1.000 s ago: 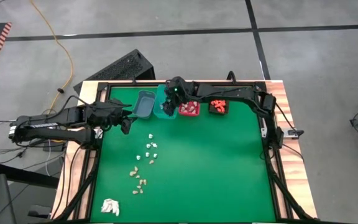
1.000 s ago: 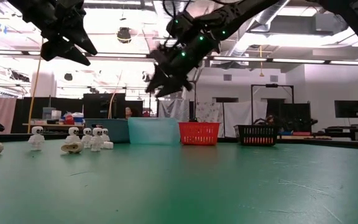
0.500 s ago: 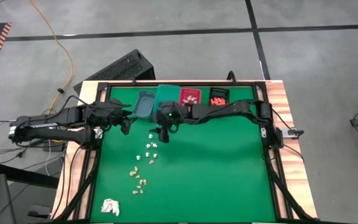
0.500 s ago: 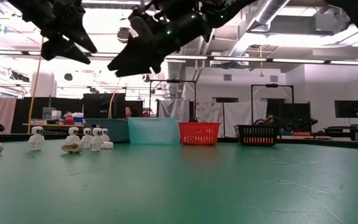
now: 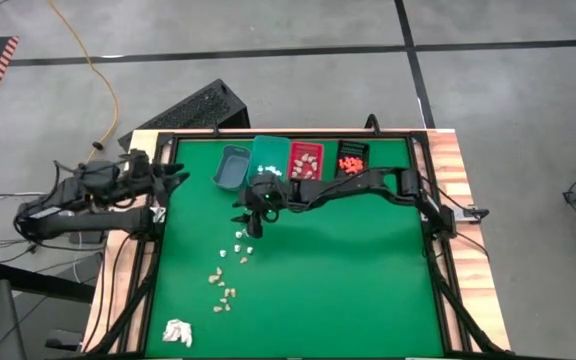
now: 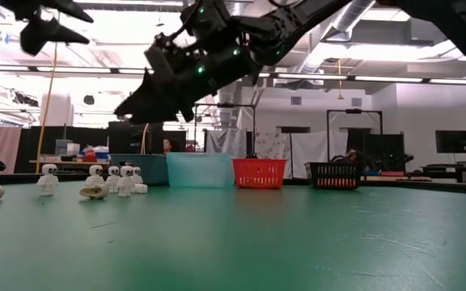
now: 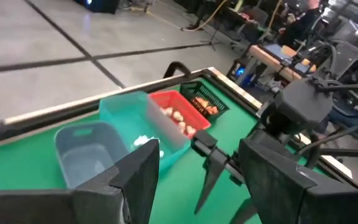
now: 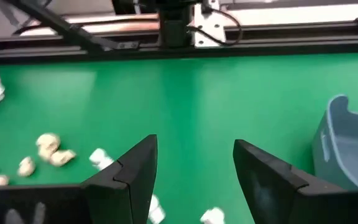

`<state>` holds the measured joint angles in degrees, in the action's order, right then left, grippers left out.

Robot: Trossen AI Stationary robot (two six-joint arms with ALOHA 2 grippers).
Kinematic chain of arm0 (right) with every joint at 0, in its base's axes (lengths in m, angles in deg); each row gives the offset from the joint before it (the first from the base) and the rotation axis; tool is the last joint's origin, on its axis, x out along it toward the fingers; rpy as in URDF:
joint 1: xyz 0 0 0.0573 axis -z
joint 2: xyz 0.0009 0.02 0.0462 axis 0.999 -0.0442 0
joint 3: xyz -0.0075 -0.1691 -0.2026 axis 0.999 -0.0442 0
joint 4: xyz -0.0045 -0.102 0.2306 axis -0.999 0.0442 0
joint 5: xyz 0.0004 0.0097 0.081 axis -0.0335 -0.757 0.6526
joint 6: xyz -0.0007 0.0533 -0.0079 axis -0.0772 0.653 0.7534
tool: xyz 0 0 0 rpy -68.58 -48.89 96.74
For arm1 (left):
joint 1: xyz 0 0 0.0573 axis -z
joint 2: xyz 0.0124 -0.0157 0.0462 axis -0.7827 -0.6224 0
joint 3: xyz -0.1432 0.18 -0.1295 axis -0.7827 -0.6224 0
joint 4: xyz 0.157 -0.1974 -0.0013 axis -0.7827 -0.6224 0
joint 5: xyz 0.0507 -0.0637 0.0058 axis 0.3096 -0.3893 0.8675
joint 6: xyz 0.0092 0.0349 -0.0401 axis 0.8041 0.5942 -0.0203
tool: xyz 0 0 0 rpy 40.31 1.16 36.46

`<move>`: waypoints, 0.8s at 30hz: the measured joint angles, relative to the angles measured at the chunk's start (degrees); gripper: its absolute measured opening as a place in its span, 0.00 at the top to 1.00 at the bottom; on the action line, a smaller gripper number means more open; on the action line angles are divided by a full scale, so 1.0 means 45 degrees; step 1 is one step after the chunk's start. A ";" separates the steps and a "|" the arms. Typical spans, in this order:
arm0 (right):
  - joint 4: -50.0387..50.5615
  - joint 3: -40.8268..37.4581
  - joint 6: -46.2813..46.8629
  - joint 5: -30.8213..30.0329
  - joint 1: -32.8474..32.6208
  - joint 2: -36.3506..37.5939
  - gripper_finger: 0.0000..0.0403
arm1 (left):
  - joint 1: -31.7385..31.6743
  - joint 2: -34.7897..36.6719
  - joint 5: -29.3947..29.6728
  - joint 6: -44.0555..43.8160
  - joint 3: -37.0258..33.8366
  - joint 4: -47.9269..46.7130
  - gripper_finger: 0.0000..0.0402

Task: Sort Halloween decoration
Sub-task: Put the white skeleton toy into the light blue bin

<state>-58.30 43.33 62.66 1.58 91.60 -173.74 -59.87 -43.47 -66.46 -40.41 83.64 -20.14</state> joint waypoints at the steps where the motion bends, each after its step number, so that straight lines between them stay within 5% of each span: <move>1: 0.0086 -0.0008 0.0047 -0.0005 -0.0010 -0.0037 0.44 | 0.0000 0.0220 0.0012 -0.0122 -0.0175 -0.0050 0.48; 13: -0.0216 -0.0027 0.0464 -0.0055 -0.0090 -0.0744 0.44 | 0.0005 0.2173 0.0192 -0.1591 -0.2487 0.0207 0.48; 24: -0.0274 0.0000 0.1377 -0.0714 -0.0090 -0.1706 0.44 | 0.0010 0.2325 0.0149 -0.2126 -0.3175 0.0057 0.48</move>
<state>-59.53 43.33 68.86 -1.64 91.19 -181.42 -59.82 -33.00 -65.79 -49.97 69.35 -19.88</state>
